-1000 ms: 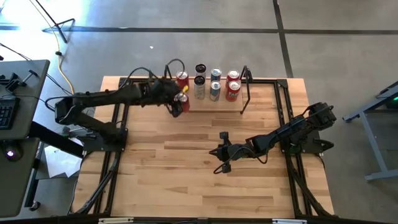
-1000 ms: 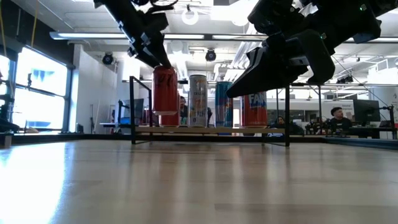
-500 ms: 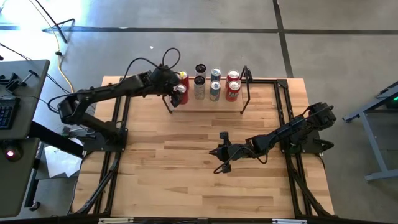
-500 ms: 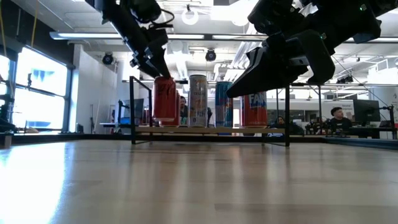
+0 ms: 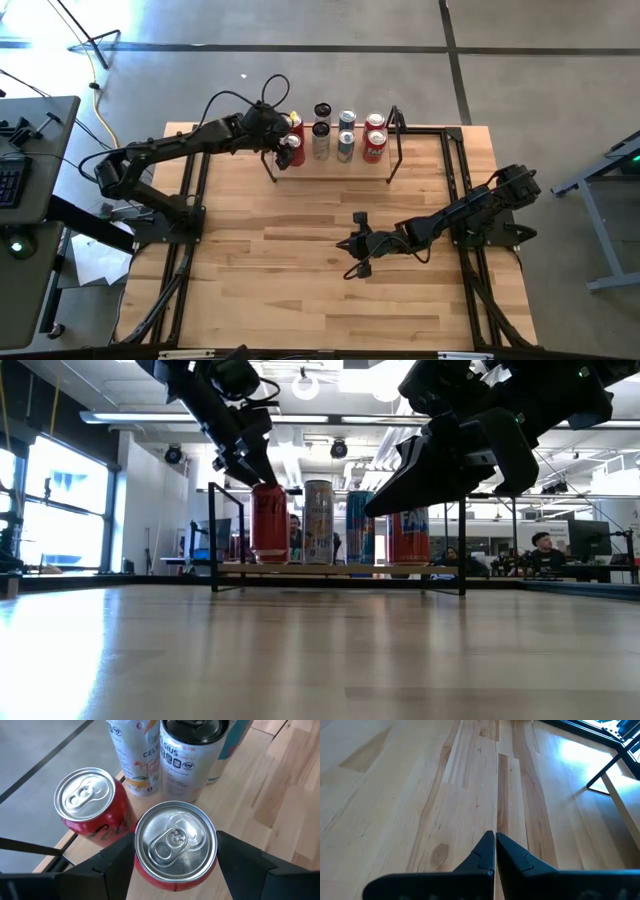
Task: Place canned beverage on shelf
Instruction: Put the red black soda can on the shelf aligned with the other red black soda can
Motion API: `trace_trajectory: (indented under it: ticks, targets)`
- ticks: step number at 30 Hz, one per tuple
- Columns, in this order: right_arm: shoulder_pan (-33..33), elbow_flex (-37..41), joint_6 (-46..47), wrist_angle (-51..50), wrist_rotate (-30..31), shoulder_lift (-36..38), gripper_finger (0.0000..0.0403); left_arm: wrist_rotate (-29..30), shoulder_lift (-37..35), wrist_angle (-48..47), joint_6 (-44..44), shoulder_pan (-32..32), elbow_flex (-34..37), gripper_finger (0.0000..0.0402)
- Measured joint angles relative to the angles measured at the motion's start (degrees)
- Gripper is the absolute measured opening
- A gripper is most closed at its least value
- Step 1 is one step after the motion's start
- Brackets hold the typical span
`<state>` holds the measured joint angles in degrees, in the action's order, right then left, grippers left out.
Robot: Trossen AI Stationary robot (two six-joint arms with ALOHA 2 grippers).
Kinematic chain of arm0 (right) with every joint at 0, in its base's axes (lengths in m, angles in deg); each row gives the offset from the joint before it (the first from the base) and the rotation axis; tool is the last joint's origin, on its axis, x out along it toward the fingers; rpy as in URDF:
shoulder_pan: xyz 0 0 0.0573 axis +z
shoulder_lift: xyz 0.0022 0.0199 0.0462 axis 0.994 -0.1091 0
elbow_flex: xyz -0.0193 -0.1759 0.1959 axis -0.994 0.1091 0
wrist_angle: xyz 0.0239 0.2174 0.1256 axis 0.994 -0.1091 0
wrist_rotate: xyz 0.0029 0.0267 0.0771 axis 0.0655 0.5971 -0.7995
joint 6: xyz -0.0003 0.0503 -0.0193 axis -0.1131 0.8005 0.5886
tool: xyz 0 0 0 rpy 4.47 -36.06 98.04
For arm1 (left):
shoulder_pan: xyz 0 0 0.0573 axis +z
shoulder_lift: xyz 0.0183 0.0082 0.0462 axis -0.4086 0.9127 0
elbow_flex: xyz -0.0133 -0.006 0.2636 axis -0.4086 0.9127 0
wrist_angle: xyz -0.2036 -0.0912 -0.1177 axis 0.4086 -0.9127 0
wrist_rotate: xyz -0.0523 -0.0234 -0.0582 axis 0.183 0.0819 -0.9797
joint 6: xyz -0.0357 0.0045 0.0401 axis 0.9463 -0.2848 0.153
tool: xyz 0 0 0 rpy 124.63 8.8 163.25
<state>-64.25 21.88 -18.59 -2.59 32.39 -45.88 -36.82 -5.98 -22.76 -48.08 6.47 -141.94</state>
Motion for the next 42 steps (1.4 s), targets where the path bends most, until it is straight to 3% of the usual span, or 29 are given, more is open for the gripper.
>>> trace_trajectory:
  ticks: [28, 42]
  targets:
    - [0.00, 0.00, -0.37, 0.00, -0.02, 0.00, 0.0000, 1.07, 0.24, 2.11, -0.71, 0.31, 0.42, 0.0245]
    - [-0.01, 0.00, -0.63, 0.00, -0.01, 0.00, 0.0000, 0.40, 5.44, 4.61, -3.27, 0.50, 0.13, 0.0245]
